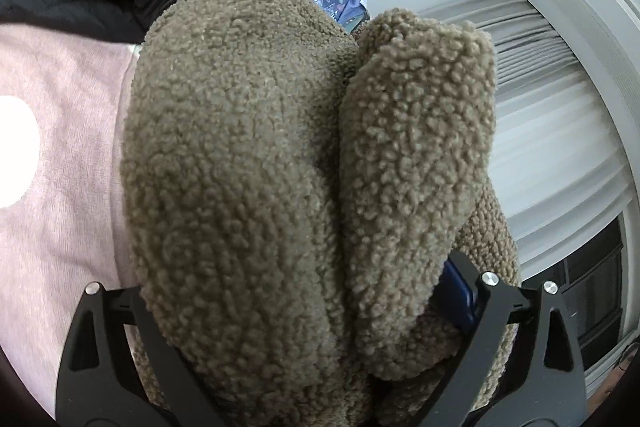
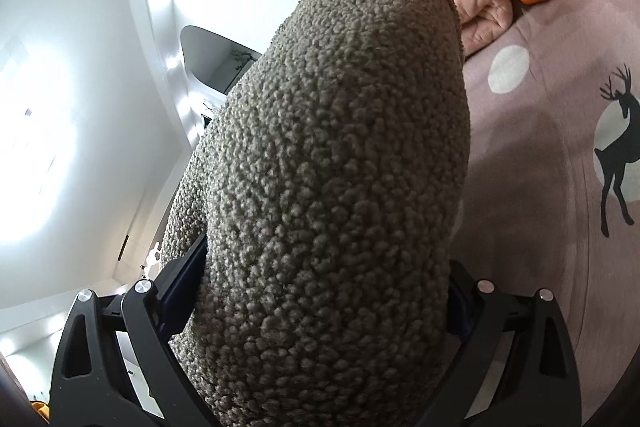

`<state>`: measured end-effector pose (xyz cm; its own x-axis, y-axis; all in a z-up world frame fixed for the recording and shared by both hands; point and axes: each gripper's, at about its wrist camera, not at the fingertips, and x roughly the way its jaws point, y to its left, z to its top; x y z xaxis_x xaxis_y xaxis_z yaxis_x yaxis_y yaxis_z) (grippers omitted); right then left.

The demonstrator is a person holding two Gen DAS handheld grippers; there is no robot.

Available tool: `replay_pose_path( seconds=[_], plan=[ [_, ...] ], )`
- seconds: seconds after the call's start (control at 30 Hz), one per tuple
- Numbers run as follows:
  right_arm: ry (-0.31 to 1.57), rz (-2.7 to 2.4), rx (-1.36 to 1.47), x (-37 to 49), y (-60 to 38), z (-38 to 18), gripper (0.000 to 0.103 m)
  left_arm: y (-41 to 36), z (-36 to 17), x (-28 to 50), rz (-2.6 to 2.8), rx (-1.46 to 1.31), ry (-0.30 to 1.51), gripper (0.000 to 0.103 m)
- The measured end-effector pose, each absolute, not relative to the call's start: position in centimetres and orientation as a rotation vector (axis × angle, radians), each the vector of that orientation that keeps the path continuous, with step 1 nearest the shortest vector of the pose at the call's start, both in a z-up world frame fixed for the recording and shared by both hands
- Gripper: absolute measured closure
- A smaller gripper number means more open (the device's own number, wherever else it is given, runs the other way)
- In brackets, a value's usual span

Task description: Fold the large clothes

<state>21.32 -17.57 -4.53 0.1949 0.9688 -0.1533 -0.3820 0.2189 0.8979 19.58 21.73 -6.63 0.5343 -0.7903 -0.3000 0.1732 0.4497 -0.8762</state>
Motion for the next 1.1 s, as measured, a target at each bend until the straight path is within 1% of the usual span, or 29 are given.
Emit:
replay_pose_path(
  seconds=[0.3, 0.53, 0.7, 0.93, 1.1],
  plan=[
    [0.81, 1.188, 0.798, 19.5, -16.5, -0.9, 0.006, 22.0, -3.0, 15.3, -0.687, -0.869, 0.711, 0.008],
    [0.795, 1.272, 0.745, 19.9, -12.4, 1.5, 0.006, 26.1, -1.9, 11.7, -0.65, -0.871, 0.617, 0.008],
    [0.809, 1.374, 0.7, 21.8, -5.1, 2.9, 0.006, 31.7, -0.4, 8.3, -0.576, -0.882, 0.542, 0.008],
    [0.856, 1.572, 0.664, 27.5, 8.6, 4.7, 0.006, 41.1, 2.1, 5.7, -0.41, -0.898, 0.449, 0.008],
    [0.901, 1.692, 0.681, 31.8, 18.1, 4.3, 0.006, 48.0, 3.7, 4.9, -0.269, -0.9, 0.392, 0.008]
  ],
)
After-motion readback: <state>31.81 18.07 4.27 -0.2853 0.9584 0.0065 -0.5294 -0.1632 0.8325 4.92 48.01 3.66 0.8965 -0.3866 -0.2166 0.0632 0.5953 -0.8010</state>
